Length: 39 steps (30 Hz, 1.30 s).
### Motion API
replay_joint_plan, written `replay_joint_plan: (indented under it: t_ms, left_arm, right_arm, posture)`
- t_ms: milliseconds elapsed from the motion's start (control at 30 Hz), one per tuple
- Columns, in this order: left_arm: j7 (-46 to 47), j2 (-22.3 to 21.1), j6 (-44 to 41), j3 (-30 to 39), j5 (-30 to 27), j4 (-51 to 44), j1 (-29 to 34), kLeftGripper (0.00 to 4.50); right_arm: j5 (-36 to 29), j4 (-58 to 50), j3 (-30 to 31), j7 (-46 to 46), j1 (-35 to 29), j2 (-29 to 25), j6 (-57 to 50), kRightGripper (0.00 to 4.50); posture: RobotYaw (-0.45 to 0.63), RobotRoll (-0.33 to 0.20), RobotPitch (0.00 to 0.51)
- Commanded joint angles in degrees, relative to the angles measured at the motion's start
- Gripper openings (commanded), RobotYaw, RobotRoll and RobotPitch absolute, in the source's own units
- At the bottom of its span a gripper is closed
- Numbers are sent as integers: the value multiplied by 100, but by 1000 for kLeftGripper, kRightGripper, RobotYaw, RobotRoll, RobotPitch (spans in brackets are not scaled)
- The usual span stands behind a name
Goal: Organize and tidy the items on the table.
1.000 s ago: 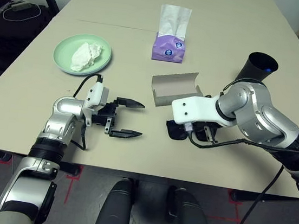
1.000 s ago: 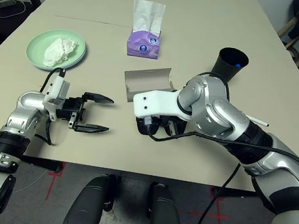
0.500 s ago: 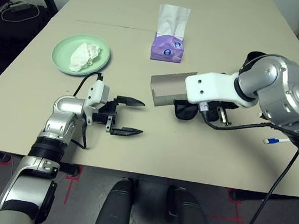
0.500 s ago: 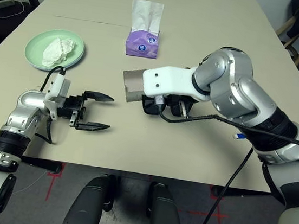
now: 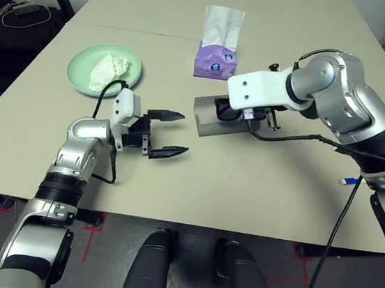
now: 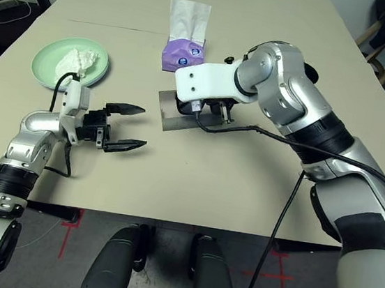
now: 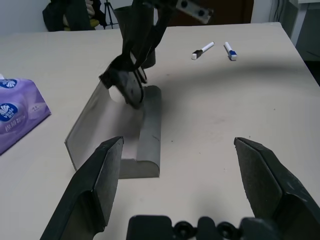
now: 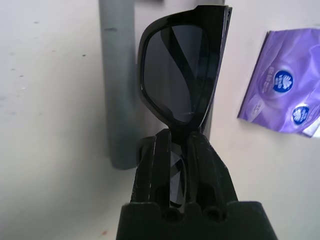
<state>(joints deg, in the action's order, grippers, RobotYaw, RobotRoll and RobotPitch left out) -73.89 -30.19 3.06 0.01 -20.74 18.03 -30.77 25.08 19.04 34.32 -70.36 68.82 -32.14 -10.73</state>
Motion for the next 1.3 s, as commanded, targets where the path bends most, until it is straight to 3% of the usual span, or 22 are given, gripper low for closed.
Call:
replay_joint_plan:
  t_ms: [33, 667, 1133, 1167, 1300]
  left_arm:
    - [58, -18, -119, 6, -68, -247, 124, 4500]
    - [268, -49, -273, 8, -90, -621, 302, 4500]
    - [219, -53, -243, -27, -57, -523, 242, 4500]
    - [213, -54, -235, -28, -54, -511, 236, 4500]
    - [182, -56, -210, -28, -41, -439, 200, 4500]
  right_arm:
    - [185, 387, 34, 204, 130, 177, 335, 358]
    - [682, 446, 87, 351, -467, 632, 179, 357]
    - [705, 527, 33, 327, -407, 632, 125, 357]
    - [690, 515, 20, 306, -402, 632, 99, 1096]
    - [626, 385, -32, 180, -393, 621, -36, 2485]
  posture:
    - [162, 0, 157]
    - [169, 0, 158]
    - [157, 0, 153]
    - [154, 0, 151]
    - [144, 0, 146]
